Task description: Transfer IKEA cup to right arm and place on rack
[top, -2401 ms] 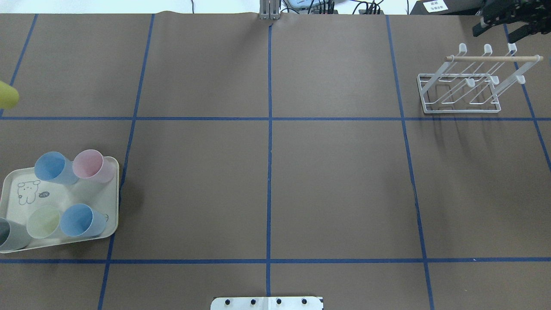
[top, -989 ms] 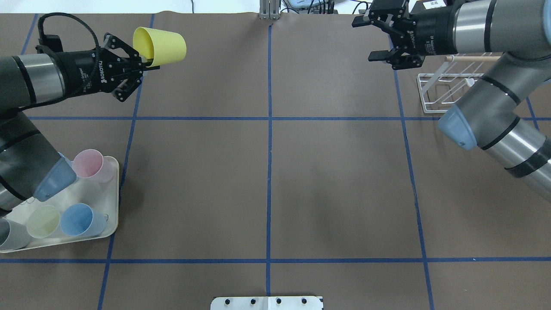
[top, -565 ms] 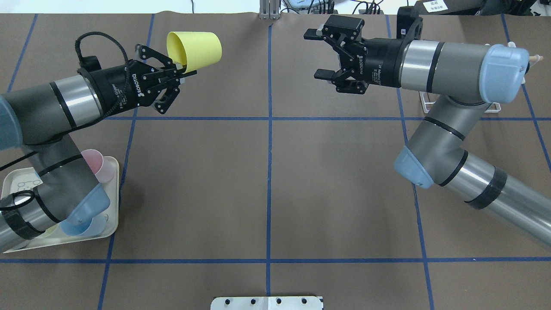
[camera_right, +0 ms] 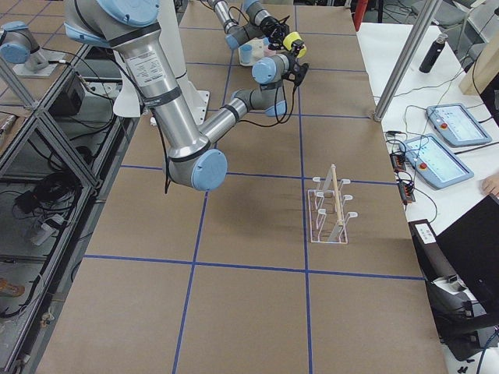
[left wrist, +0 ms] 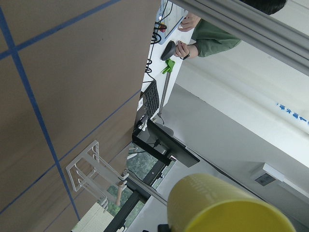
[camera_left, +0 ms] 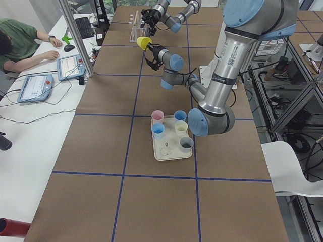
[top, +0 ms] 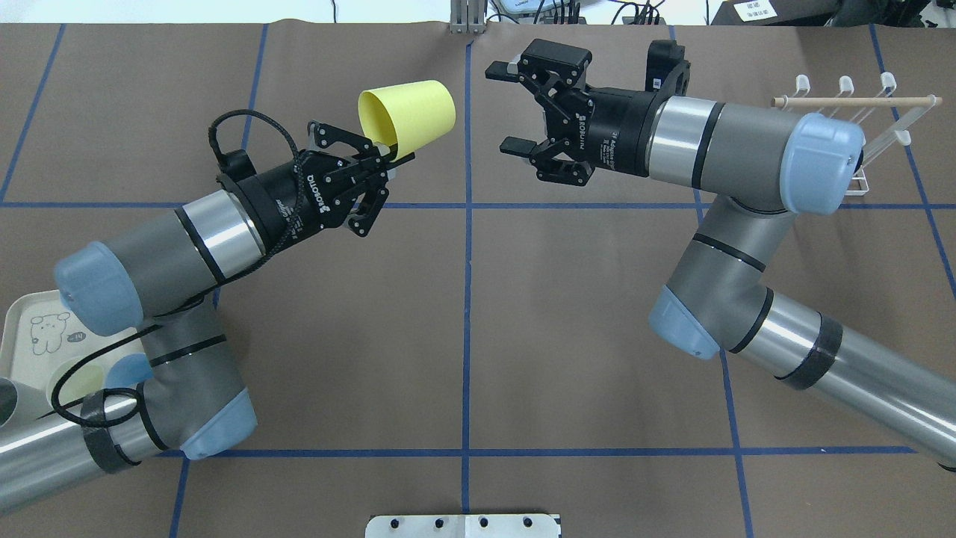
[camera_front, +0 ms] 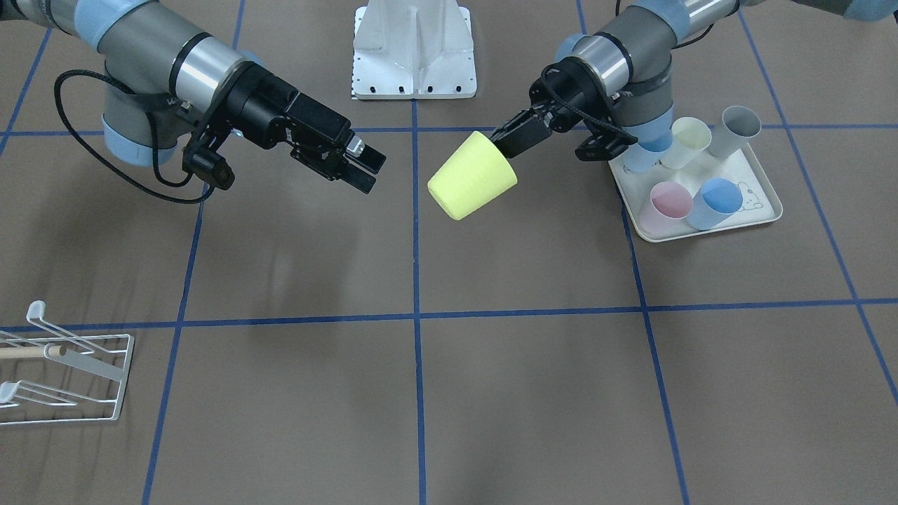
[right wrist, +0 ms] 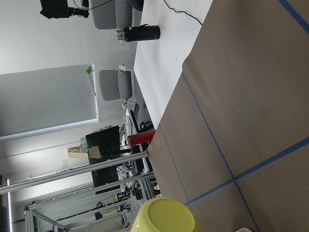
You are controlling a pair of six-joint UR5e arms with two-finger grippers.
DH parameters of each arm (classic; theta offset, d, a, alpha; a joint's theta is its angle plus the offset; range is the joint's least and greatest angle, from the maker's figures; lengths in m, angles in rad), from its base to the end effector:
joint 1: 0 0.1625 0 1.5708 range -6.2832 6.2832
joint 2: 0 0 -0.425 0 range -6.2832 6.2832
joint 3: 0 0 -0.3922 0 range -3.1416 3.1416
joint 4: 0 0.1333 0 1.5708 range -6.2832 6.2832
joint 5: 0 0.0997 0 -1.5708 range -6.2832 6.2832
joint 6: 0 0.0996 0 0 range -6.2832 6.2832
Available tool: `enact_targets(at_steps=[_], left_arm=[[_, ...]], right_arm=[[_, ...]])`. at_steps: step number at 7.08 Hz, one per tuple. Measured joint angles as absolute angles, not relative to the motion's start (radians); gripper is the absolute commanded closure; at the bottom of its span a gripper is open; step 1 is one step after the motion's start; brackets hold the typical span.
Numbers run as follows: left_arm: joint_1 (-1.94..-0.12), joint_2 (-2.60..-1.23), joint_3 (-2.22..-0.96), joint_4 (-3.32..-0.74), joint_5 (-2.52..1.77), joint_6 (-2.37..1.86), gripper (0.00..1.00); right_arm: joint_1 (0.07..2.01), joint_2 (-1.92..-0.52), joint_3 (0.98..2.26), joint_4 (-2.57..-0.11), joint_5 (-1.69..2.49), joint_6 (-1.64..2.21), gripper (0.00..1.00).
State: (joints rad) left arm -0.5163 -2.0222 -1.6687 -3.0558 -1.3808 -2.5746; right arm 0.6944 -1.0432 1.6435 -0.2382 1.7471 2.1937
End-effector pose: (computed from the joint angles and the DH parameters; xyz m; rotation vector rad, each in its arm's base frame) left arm 0.4144 -0.4101 0.2073 -0.4092 2.1874 -1.0995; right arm -0.3823 -0.4691 0.1802 -0.0502 -1.9924 0.7017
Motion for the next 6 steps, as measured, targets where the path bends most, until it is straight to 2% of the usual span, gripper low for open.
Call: enact_targets(at_steps=[6], left_arm=[[-0.454, -2.076, -1.656, -3.040, -1.310, -2.569, 1.00]], right_arm=[[0.642, -1.013, 1.630, -0.242, 1.702, 2.199, 0.00]])
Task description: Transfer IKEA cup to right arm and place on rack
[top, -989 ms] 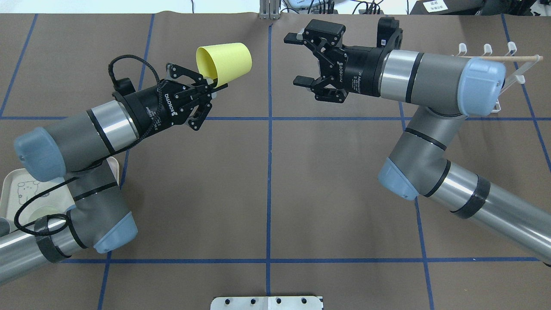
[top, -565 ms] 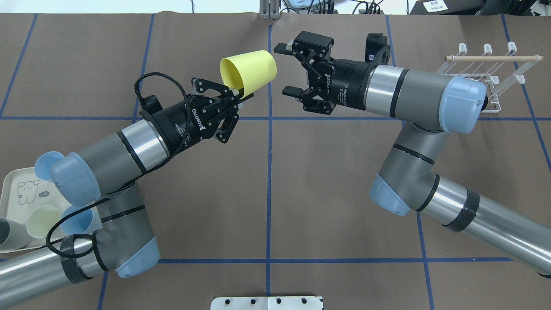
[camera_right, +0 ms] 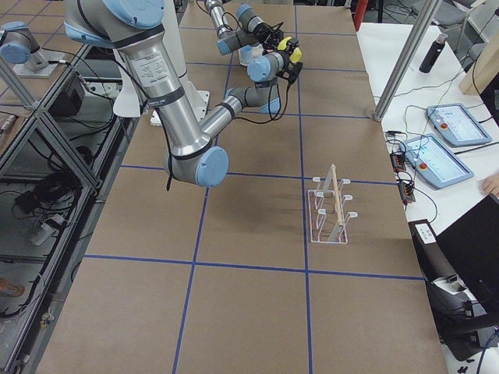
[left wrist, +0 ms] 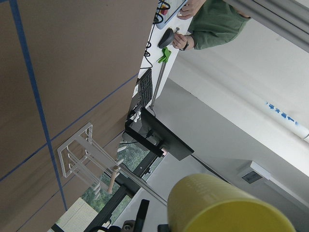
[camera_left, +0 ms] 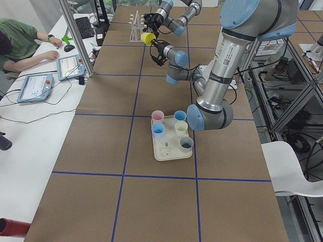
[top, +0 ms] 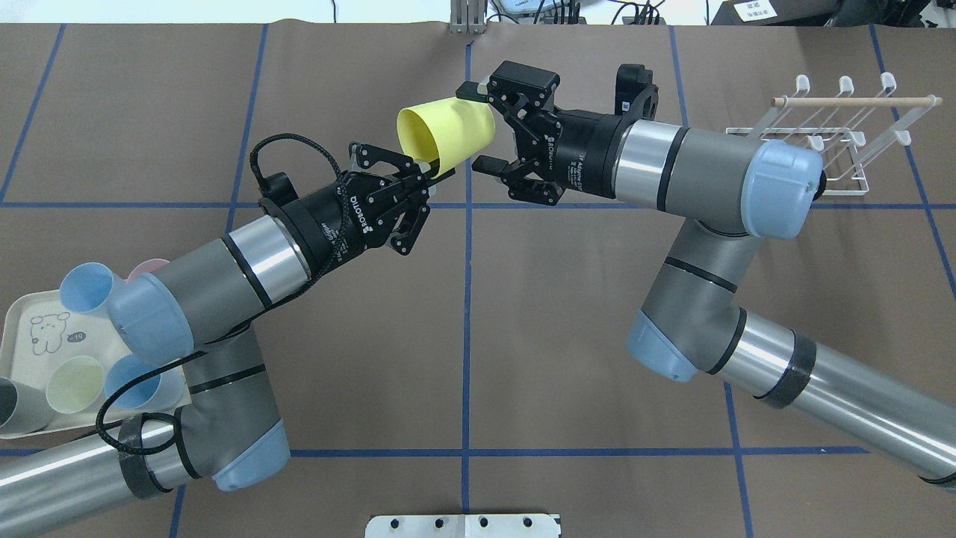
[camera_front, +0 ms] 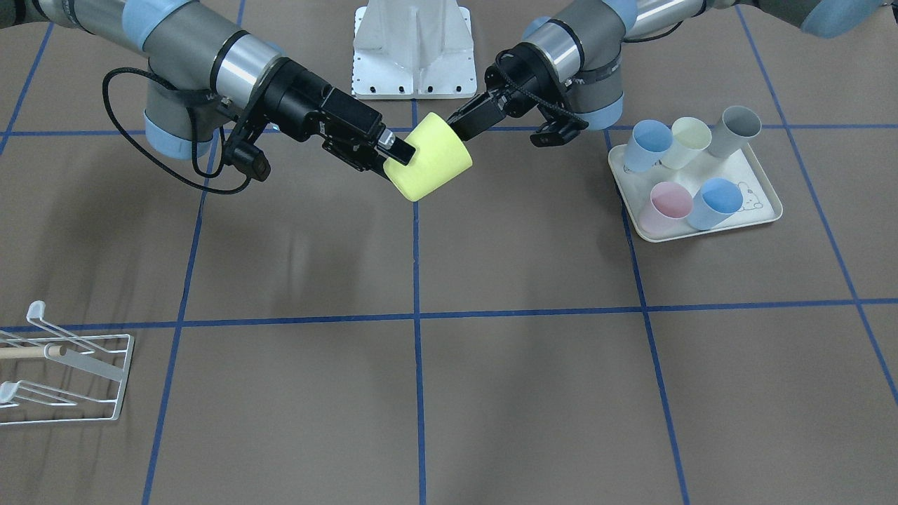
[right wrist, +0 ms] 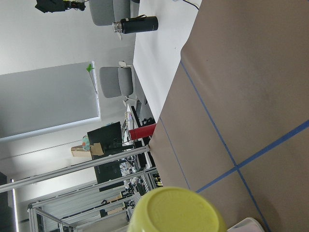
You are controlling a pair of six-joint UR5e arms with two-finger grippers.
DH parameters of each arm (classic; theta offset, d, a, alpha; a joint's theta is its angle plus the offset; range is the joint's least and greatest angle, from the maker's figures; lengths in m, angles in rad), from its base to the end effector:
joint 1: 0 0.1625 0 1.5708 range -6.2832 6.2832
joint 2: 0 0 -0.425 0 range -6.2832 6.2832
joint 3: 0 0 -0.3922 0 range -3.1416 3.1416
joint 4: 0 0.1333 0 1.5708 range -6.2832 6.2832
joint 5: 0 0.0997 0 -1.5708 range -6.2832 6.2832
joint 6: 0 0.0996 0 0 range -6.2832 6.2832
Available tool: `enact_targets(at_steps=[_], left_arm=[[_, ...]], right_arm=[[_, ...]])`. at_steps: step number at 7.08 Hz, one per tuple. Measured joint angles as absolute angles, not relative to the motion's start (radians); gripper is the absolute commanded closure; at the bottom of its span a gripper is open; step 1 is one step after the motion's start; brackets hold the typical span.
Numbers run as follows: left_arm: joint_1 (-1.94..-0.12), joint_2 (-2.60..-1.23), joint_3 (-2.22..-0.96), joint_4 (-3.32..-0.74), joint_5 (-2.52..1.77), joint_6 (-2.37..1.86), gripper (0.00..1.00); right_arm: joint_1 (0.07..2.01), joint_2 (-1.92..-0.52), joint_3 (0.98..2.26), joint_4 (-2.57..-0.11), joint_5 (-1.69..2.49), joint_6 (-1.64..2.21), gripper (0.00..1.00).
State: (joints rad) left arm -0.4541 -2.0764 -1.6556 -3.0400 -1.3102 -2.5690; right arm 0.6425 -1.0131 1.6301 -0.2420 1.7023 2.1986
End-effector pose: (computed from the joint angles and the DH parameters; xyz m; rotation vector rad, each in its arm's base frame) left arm 0.4423 -0.3928 0.1828 -0.4335 2.2122 -1.1167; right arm -0.4084 -0.4559 0.1672 -0.0753 -2.0088 0.7050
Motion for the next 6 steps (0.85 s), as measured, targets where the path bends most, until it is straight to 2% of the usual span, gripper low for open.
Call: enact_targets(at_steps=[3, 4, 5, 6], left_arm=[[-0.446, -2.087, -1.651, -3.039, -1.310, -2.567, 1.00], [-0.445, -2.088, -1.651, -3.040, -1.310, -2.566, 1.00], [-0.445, -2.088, -1.649, -3.040, -1.310, -2.566, 0.01], [-0.445, -2.088, -1.645, -3.039, -1.312, -2.566, 0.00]], right_arm=[[0.627, -1.009, 1.610, -0.240, 1.668, 2.196, 0.02], [0.627, -1.009, 1.605, -0.240, 1.665, 2.195, 0.53], [0.627, -1.009, 1.603, -0.239, 1.663, 2.196, 0.91], [0.627, -1.009, 1.602, -0.240, 1.662, 2.197, 1.00]])
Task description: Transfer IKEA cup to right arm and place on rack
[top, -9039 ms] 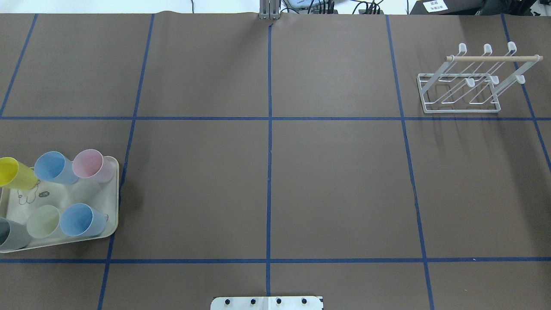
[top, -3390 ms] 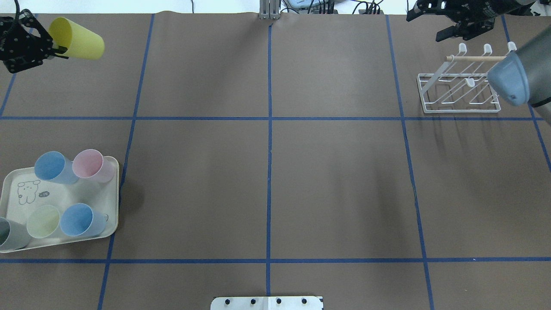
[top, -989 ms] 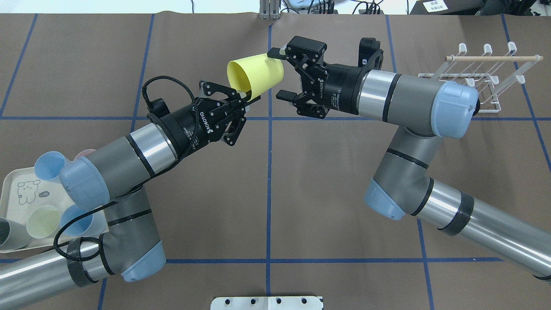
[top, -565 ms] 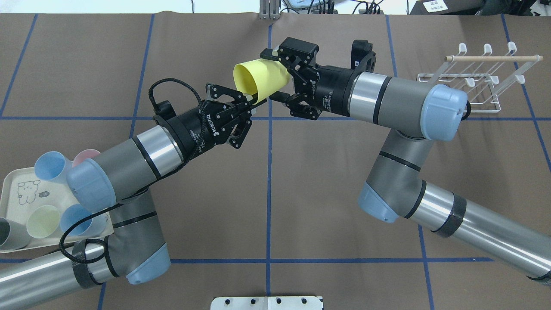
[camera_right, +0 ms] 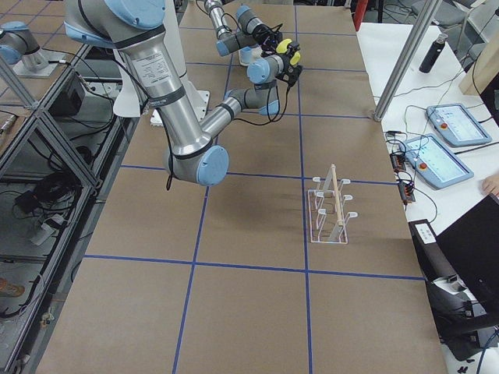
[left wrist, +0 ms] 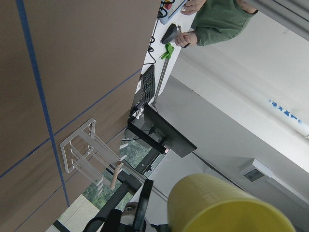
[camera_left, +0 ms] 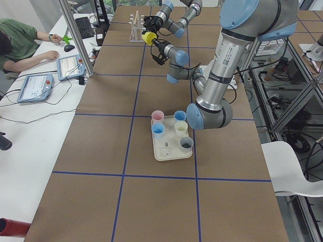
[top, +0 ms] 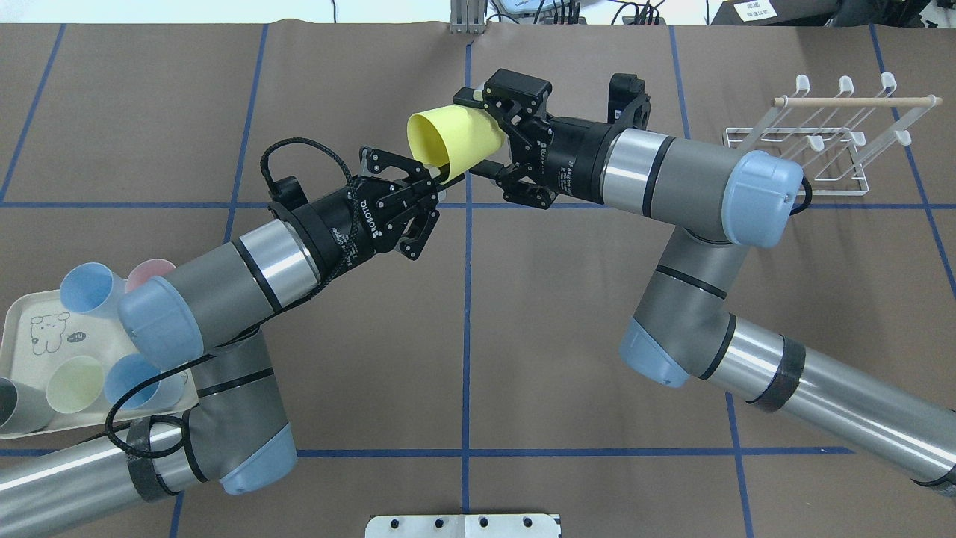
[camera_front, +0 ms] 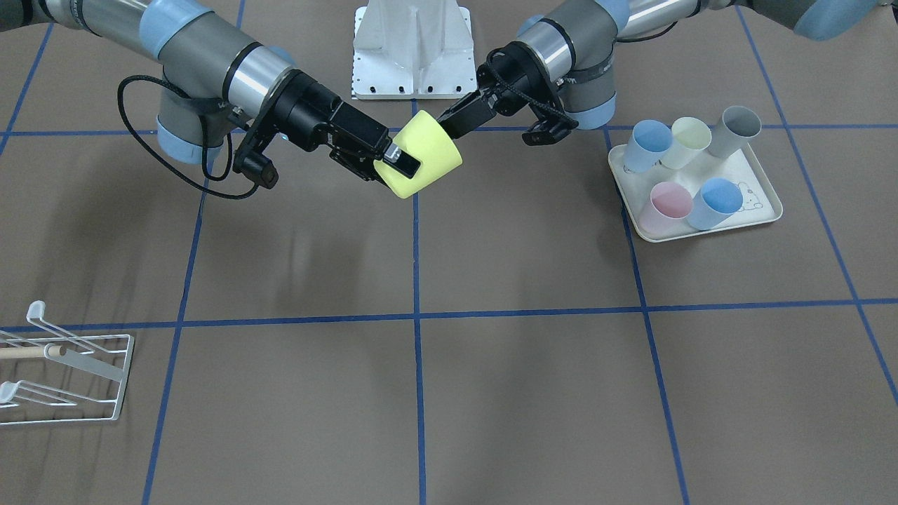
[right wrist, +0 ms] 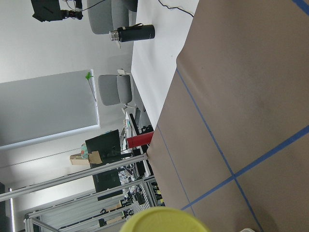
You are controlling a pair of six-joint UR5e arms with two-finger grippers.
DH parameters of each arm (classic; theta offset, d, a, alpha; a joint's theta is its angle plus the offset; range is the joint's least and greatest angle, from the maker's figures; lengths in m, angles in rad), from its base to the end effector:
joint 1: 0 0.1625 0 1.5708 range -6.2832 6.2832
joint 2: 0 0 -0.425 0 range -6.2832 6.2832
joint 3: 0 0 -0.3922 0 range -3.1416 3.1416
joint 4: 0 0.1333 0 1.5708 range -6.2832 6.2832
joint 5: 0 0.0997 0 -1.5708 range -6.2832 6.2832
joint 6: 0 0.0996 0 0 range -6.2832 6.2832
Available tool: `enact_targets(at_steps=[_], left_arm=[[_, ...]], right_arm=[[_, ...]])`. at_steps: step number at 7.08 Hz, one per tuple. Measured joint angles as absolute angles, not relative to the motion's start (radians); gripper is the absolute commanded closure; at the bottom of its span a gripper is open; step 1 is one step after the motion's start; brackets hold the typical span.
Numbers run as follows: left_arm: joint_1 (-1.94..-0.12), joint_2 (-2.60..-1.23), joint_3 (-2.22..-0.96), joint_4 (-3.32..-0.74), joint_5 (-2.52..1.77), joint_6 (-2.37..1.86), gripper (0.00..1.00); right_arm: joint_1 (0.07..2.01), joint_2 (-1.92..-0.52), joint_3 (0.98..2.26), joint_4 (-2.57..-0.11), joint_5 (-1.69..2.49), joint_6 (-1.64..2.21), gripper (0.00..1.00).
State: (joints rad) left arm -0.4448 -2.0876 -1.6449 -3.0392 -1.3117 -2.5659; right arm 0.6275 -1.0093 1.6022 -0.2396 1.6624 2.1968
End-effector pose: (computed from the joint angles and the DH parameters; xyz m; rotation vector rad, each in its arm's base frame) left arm 0.4497 -0.3903 0.1803 -0.4406 2.2072 -1.1089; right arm -0.4210 -0.4587 0.1752 -0.0622 -1.9953 0.7416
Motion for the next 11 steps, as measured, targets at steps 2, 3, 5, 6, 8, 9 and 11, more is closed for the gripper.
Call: enact_targets(at_steps=[2, 3, 5, 6, 8, 9, 11], left_arm=[[-0.445, -2.088, -1.638, -3.039, -1.313, -2.565, 0.00], [-0.446, -2.087, -1.637, -3.039, -1.312, -2.564, 0.00], [-0.447, -2.081, -1.638, -3.041, -1.317, -2.499, 0.00], [-0.447, -2.079, -1.638, -3.042, -1.322, -2.457, 0.00], [-0.447, -2.078, -1.638, -3.035, -1.326, -2.418, 0.00], [-0.447, -2.078, -1.639, -3.006, -1.326, -2.363, 0.00], [-0.450, -2.079, -1.683, -2.860, -1.328, -2.194, 0.00]], right_arm=[[0.628, -1.010, 1.601, -0.241, 1.663, 2.196, 1.00], [0.631, -1.010, 1.600, -0.241, 1.663, 2.193, 1.00], [0.658, -1.017, 1.591, -0.241, 1.663, 2.161, 1.00], [0.691, -1.027, 1.581, -0.242, 1.664, 2.121, 1.00], [0.818, -1.073, 1.559, -0.262, 1.703, 2.031, 1.00], [0.907, -1.104, 1.556, -0.320, 1.773, 1.924, 1.00], [1.045, -1.163, 1.557, -0.470, 1.860, 1.640, 1.00]])
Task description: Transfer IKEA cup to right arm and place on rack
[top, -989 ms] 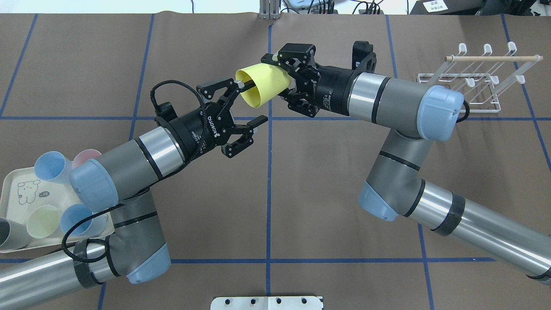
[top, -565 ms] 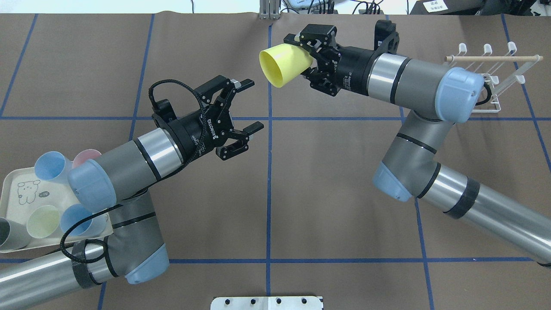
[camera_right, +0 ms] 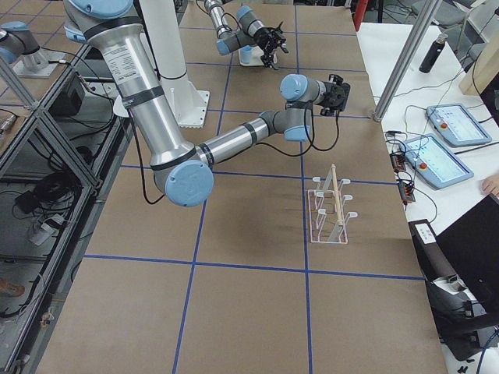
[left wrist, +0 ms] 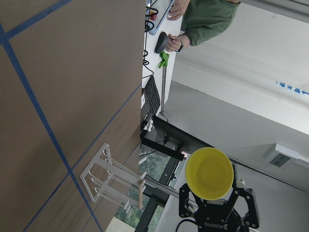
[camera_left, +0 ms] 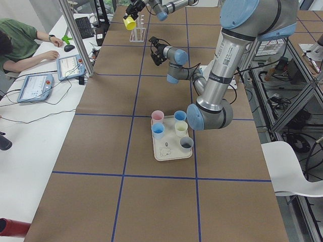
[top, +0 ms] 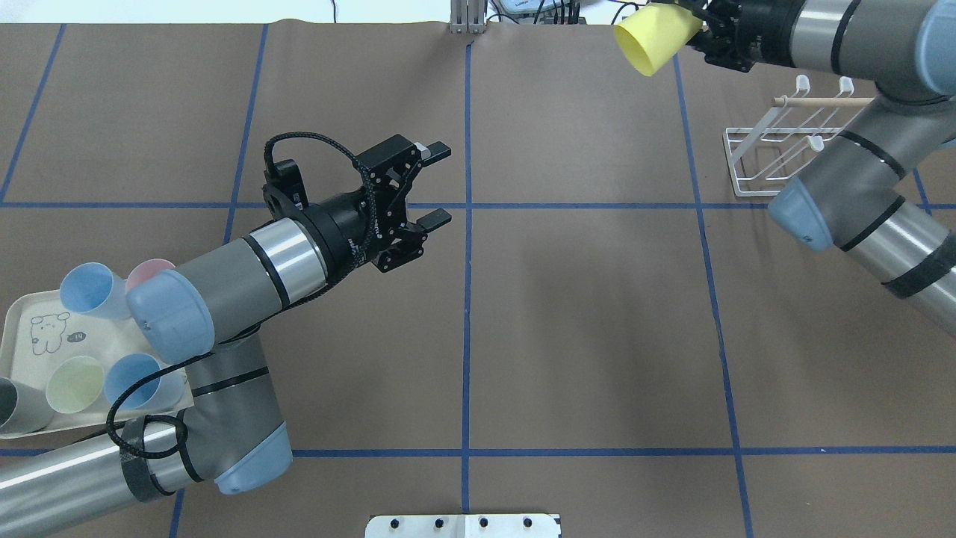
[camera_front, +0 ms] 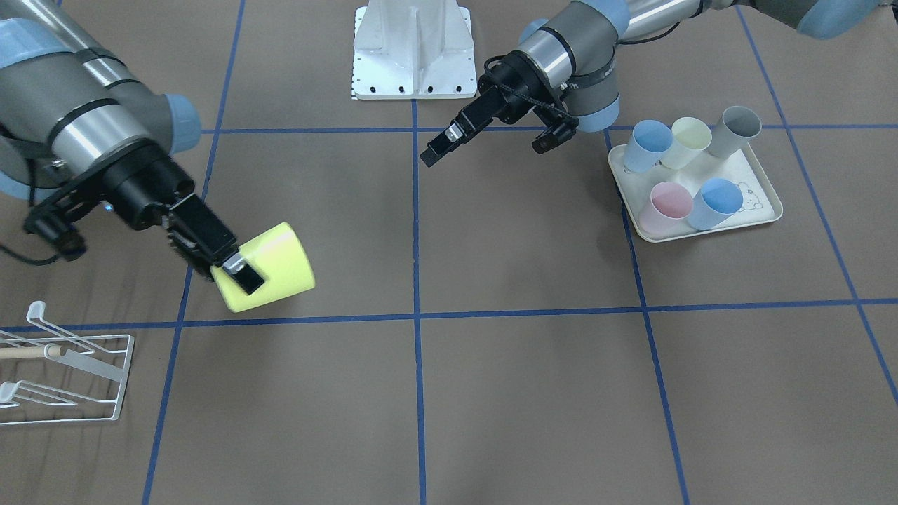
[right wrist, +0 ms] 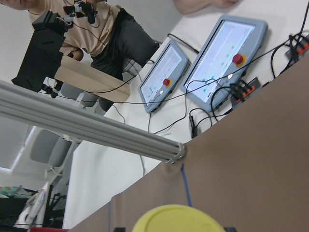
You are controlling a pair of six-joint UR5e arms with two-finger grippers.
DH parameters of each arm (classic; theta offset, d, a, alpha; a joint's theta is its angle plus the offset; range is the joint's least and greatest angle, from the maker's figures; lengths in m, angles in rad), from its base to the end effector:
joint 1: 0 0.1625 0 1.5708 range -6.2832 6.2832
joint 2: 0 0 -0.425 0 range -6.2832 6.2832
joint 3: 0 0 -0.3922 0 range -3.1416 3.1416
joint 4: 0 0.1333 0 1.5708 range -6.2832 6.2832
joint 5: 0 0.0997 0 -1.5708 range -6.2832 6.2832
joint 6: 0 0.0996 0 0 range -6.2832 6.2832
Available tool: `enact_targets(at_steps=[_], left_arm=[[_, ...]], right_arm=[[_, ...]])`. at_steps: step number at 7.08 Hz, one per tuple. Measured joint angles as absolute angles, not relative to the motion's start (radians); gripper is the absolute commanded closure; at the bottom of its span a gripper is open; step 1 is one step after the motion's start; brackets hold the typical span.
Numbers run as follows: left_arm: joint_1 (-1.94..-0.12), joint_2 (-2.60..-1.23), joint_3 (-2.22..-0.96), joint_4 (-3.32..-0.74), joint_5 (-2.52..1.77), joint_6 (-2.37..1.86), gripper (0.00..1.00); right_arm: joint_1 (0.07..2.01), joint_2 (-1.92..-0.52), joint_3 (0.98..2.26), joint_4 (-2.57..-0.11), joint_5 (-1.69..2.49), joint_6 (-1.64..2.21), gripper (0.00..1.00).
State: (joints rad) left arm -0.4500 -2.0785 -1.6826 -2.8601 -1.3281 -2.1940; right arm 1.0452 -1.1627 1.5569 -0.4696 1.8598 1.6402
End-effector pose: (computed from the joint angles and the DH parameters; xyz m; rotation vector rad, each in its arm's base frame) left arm 0.4575 -0.3956 0.1800 -0.0008 2.0168 -0.9383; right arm -0.2271 -0.6006 0.3097 0.5012 -1.4525 0.6783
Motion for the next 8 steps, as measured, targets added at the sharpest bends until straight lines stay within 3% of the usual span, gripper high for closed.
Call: enact_targets(at_steps=[4, 8], left_arm=[[-0.468, -2.057, -1.977, -2.288, -1.382, -1.918, 0.00], [-0.477, -2.002, -2.098, -2.028, -1.385, -1.757, 0.00]], right_arm=[[1.198, -1.244, 1.549, -0.749, 1.728, 1.054, 1.00], [1.228, -1.284, 1.416, -0.764, 1.494, 0.732, 1.00]])
